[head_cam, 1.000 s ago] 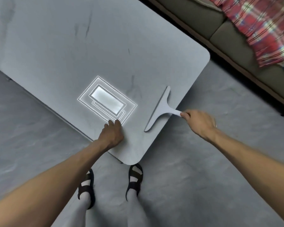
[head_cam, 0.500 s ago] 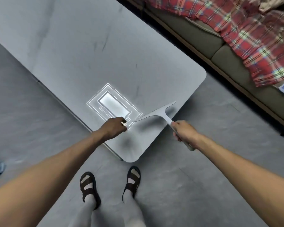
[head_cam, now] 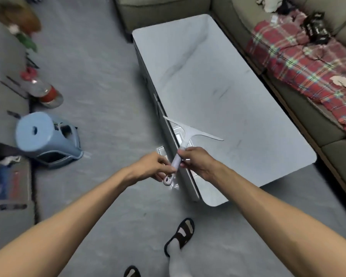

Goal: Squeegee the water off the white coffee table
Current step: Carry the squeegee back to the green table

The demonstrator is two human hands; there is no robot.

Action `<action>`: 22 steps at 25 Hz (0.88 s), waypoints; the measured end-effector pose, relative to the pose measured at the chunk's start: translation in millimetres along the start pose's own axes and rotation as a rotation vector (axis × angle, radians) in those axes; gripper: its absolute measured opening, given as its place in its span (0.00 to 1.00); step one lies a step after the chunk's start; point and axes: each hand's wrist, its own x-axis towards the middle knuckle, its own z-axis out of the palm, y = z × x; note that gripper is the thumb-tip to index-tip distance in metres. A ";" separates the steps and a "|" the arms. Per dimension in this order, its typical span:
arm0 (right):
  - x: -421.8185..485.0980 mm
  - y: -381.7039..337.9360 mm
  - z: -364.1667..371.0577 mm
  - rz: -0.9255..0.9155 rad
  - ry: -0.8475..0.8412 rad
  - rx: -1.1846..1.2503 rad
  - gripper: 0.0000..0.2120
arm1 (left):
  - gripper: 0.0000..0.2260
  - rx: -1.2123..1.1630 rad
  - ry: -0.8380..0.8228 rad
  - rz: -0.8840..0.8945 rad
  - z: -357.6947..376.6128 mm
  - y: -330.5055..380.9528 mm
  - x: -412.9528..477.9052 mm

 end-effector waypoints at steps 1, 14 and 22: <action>-14.6 -0.7 32.1 -0.020 -0.011 -0.033 0.05 | 0.03 -0.008 0.037 0.013 -12.8 -13.5 -28.1; -194.9 94.9 356.6 -0.126 -0.321 -0.483 0.08 | 0.06 -0.126 0.360 -0.133 -59.4 -226.0 -376.5; -300.2 242.4 426.3 -0.150 -0.569 -0.590 0.07 | 0.04 -0.311 0.655 -0.236 74.0 -343.8 -522.1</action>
